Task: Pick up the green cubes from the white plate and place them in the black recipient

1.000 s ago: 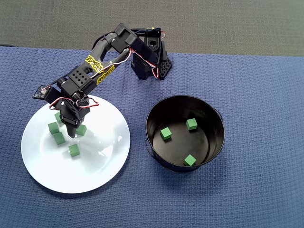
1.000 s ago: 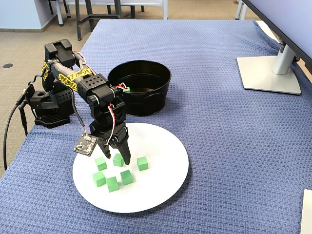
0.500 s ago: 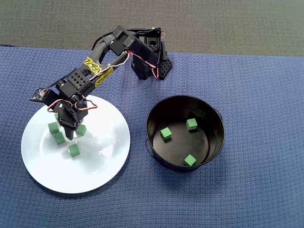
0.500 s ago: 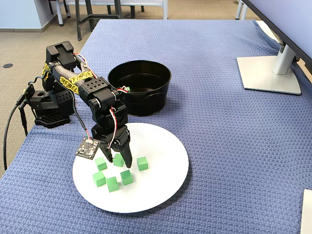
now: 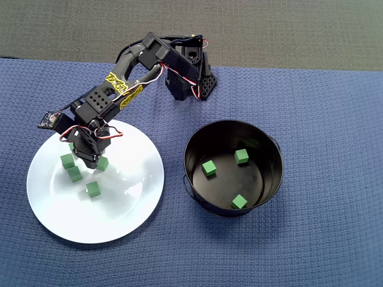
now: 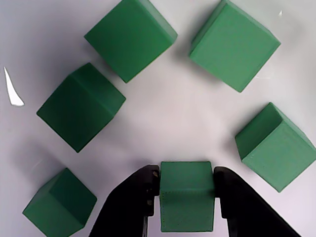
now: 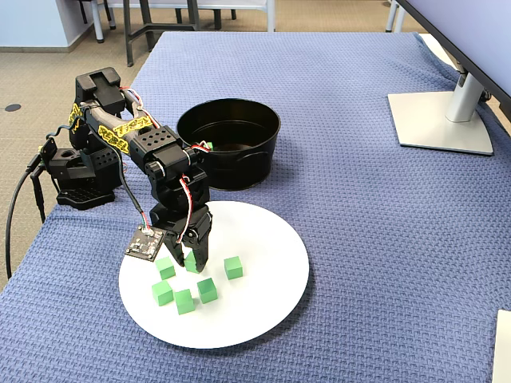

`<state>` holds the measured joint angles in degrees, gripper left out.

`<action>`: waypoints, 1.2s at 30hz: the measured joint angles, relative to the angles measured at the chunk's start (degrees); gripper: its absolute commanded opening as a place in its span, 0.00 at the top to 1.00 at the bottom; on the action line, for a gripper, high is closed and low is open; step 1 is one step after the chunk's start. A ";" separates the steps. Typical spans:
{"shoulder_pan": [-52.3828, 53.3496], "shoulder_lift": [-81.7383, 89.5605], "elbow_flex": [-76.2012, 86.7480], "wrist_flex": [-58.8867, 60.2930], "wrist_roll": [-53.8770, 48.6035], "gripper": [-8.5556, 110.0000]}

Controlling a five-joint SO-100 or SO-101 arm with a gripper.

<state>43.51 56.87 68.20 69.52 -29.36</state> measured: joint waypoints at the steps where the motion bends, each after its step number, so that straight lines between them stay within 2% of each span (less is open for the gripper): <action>1: 0.00 0.00 0.00 -0.26 0.00 0.93; 11: 0.70 0.35 0.00 -0.35 0.00 0.93; 19: 0.97 8.35 0.09 4.22 1.76 0.93; 26: -0.53 25.14 8.53 4.31 5.89 0.93; 36: -17.58 56.43 19.16 13.27 14.77 0.93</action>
<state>25.93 113.29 87.36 82.79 -14.59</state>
